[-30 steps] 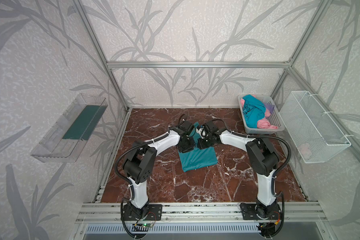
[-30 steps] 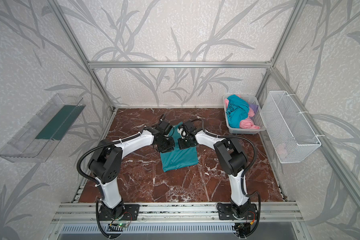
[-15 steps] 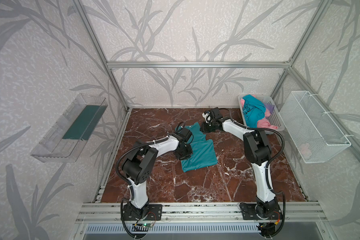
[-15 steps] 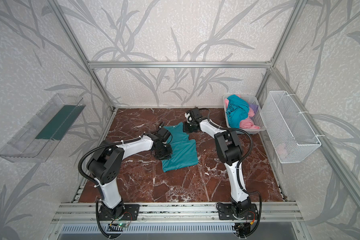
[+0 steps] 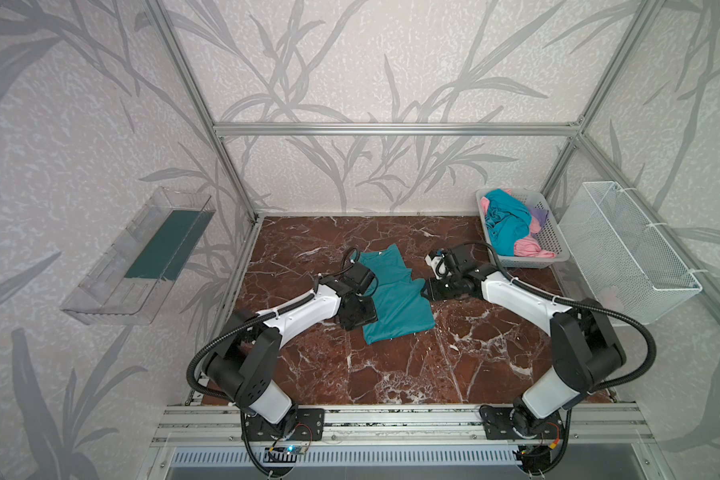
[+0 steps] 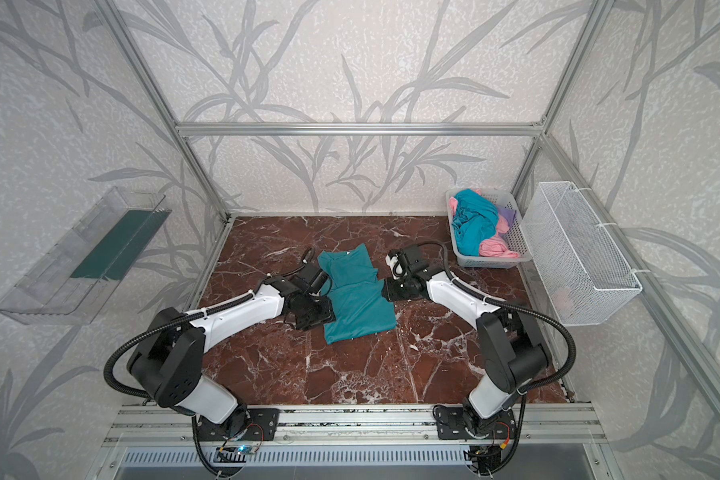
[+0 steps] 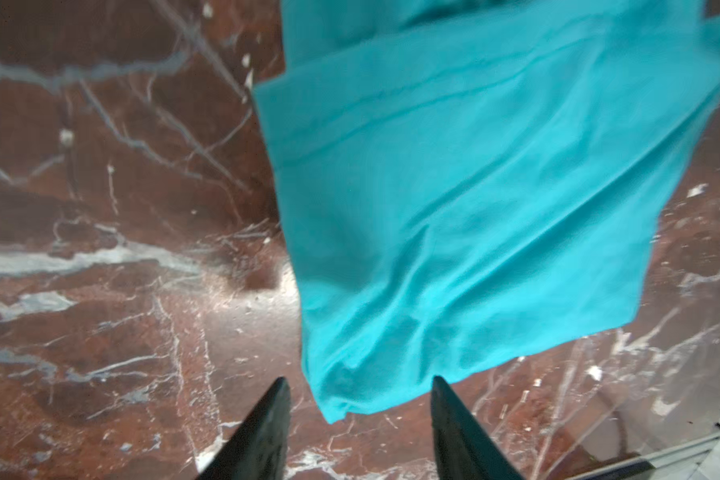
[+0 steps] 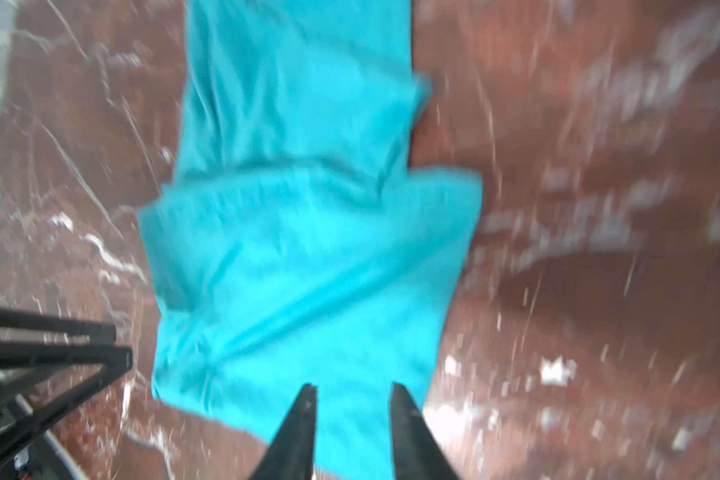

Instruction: Fold and stack the t-shirts

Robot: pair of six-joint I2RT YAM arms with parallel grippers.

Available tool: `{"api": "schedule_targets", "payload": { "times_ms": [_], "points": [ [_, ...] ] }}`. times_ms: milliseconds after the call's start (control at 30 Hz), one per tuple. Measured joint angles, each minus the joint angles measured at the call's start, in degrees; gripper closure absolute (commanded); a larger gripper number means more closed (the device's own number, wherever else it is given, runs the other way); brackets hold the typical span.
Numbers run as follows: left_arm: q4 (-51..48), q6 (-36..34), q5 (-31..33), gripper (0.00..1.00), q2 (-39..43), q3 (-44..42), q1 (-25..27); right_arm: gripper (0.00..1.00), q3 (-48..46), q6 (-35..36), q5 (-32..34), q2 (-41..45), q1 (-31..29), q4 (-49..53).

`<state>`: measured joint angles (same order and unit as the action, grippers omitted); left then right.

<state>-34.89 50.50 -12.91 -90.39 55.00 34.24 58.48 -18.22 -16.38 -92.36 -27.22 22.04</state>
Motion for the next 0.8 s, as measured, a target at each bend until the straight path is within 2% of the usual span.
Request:
{"api": "schedule_targets", "payload": {
  "times_ms": [167, 367, 600, 800],
  "points": [
    [2.43, 2.71, -0.44, 0.32, 0.0, -5.2, 1.75, 0.43, -8.09, -0.55, -1.81, 0.98, -1.2, 1.18],
    [7.93, 5.29, -0.85, 0.35, 0.02, -6.91, 2.54, 0.4, -10.97, -2.23, -4.26, 0.96, -1.27, -0.76],
    [12.37, 7.19, -1.75, 0.4, 0.07, -8.26, 2.56, 0.36, -11.28, -3.74, -6.05, -0.74, -1.2, -5.73],
    [11.1, 6.84, -0.81, 0.41, 0.22, -8.13, 2.47, 0.28, -6.78, -3.78, -1.05, -0.85, 1.68, -2.27]
  ]
}}
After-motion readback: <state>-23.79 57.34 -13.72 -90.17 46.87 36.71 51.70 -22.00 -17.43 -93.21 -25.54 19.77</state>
